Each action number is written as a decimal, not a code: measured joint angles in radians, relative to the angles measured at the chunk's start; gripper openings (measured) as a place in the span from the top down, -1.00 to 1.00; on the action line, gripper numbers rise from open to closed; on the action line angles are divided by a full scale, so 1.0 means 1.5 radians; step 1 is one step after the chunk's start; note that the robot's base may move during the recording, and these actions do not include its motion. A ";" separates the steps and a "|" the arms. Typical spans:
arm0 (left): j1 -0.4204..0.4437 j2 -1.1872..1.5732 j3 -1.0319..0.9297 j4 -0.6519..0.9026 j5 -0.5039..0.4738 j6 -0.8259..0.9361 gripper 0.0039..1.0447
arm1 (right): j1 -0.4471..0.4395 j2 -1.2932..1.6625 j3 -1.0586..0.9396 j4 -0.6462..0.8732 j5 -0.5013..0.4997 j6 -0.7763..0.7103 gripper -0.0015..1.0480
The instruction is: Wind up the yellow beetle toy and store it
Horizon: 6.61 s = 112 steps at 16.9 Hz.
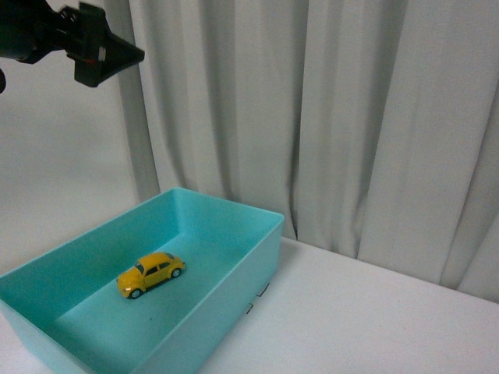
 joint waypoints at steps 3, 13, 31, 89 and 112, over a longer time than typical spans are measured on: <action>-0.092 -0.130 -0.201 0.162 -0.071 -0.172 0.30 | 0.000 0.000 0.000 0.000 0.000 0.000 -0.87; -0.252 -0.367 -0.424 0.135 -0.237 -0.206 0.97 | 0.000 0.000 0.000 0.001 0.000 0.000 -0.87; -0.320 -0.612 -0.490 -0.036 -0.309 -0.208 0.97 | 0.000 0.000 0.000 0.000 0.000 0.000 -0.87; -0.320 -0.739 -0.490 -0.167 -0.309 -0.208 -0.88 | 0.000 0.000 0.000 0.001 0.000 0.000 -0.87; -0.320 -0.739 -0.490 -0.169 -0.309 -0.209 -0.88 | 0.000 0.000 0.000 0.001 0.000 0.000 -0.87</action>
